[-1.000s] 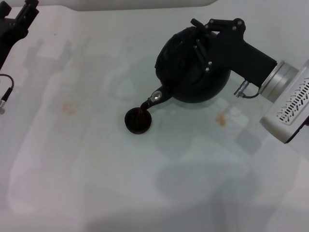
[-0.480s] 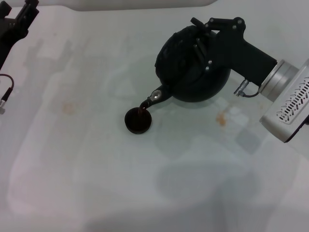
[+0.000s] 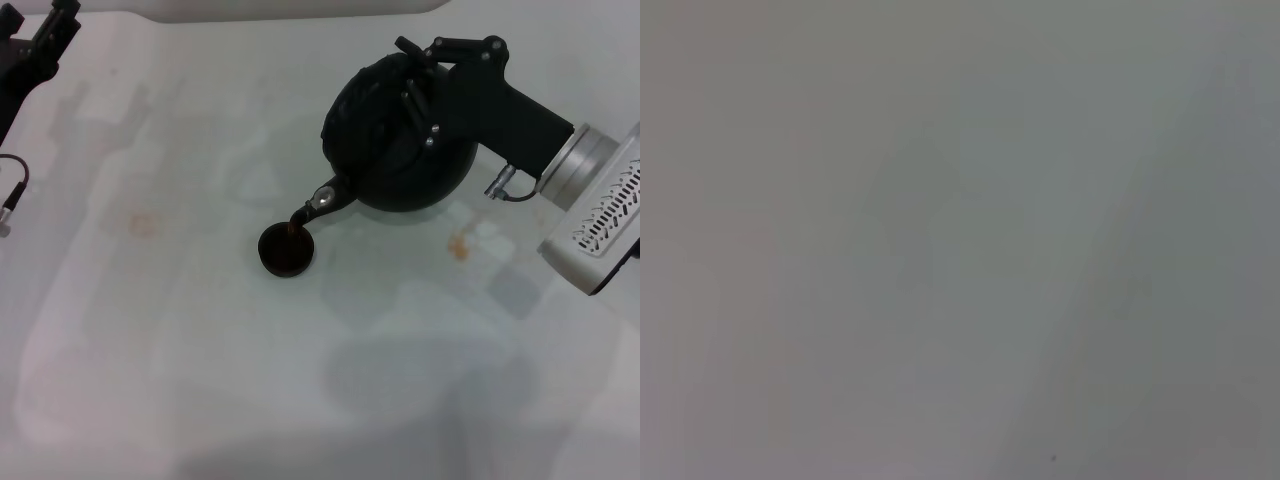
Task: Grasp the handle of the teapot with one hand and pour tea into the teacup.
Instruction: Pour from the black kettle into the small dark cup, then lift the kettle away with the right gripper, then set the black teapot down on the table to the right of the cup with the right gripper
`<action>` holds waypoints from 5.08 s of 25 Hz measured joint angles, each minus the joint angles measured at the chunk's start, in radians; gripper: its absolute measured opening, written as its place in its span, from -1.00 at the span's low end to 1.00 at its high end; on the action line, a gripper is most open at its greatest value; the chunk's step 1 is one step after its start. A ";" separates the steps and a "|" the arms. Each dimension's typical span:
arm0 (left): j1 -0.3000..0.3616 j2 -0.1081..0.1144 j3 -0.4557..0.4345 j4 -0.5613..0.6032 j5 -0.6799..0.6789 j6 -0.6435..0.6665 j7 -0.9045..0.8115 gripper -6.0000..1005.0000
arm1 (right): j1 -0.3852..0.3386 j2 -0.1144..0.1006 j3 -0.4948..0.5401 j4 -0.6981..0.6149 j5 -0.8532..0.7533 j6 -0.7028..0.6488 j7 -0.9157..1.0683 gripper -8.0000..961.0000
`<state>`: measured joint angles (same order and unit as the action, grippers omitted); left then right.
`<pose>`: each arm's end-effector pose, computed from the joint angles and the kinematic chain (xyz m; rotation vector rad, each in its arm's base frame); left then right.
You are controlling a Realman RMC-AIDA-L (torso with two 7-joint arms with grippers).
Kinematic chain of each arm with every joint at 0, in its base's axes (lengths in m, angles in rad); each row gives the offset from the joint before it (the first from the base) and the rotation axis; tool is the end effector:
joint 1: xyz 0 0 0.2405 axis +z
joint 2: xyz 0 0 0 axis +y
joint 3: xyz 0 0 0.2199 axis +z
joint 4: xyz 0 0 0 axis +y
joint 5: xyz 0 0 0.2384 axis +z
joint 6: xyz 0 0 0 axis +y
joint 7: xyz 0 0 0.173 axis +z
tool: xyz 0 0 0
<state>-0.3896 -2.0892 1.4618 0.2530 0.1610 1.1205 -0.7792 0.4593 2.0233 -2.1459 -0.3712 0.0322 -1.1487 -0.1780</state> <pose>-0.3029 0.3716 0.0000 -1.6013 -0.8839 -1.0781 0.2123 0.3507 -0.0796 -2.1073 -0.3633 0.5979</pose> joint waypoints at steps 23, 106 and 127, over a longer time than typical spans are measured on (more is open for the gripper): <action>-0.001 0.000 0.000 0.000 0.000 -0.001 0.000 0.75 | -0.002 0.000 0.000 -0.001 0.000 -0.001 -0.002 -0.72; -0.017 0.005 -0.005 -0.035 0.000 -0.008 0.000 0.75 | -0.133 -0.011 0.110 0.237 0.043 -0.109 0.767 -0.55; -0.029 0.005 -0.005 -0.036 0.000 -0.008 0.000 0.75 | -0.167 -0.015 0.104 0.239 0.030 -0.185 0.865 0.56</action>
<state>-0.4182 -2.0846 1.4565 0.2169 0.1610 1.1126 -0.7792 0.2918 2.0086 -2.0423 -0.1319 0.0617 -1.3342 0.6872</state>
